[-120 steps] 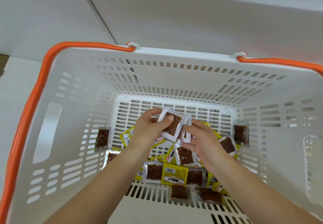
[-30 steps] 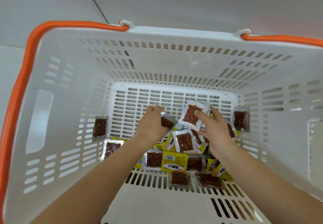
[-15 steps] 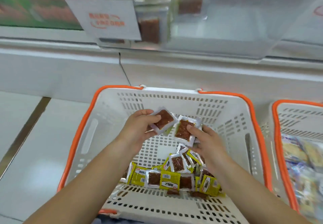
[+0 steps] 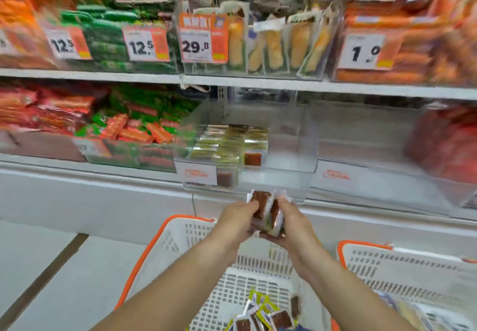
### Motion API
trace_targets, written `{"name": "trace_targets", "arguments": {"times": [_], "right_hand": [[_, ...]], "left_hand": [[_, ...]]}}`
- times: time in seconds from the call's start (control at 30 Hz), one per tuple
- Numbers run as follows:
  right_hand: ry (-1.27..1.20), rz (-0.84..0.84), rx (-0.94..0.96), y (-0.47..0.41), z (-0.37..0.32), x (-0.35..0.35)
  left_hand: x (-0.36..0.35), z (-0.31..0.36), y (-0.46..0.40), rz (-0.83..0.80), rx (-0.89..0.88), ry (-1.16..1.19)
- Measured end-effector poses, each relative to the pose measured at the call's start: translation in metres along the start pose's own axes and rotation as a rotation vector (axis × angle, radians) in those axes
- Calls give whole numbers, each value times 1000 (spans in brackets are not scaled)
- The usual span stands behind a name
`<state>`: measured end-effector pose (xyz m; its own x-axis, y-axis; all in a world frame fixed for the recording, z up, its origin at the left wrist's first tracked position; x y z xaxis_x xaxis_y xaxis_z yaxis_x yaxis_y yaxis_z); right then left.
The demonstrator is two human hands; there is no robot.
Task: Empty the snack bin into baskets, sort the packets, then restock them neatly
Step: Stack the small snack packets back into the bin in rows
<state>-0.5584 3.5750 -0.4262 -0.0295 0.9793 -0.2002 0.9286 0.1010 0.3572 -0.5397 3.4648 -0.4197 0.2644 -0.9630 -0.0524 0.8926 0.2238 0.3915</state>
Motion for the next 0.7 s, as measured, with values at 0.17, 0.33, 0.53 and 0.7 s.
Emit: {"name": "trace_targets", "arguments": {"times": [0.17, 0.33, 0.53, 0.7], "right_hand": [[54, 0, 79, 4, -37, -6], [254, -21, 117, 2, -43, -11], [48, 7, -4, -5, -53, -21], [107, -40, 61, -3, -56, -43]], "left_hand": [[-21, 27, 9, 26, -36, 141], [-13, 23, 1, -36, -19, 206], [0, 28, -6, -91, 30, 336], [15, 39, -8, -23, -16, 348]]}}
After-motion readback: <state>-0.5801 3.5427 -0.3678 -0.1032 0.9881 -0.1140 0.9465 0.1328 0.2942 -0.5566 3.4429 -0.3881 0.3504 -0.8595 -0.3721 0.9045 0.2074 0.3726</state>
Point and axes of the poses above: each hand's wrist, its own y-axis away from the middle knuckle, its own x-axis out of the back of the hand, z = x × y, the point moved 4 cm from there along -y, towards the middle knuckle, and after that the axes turned 2 degrees about z, right-handed, at the moved point
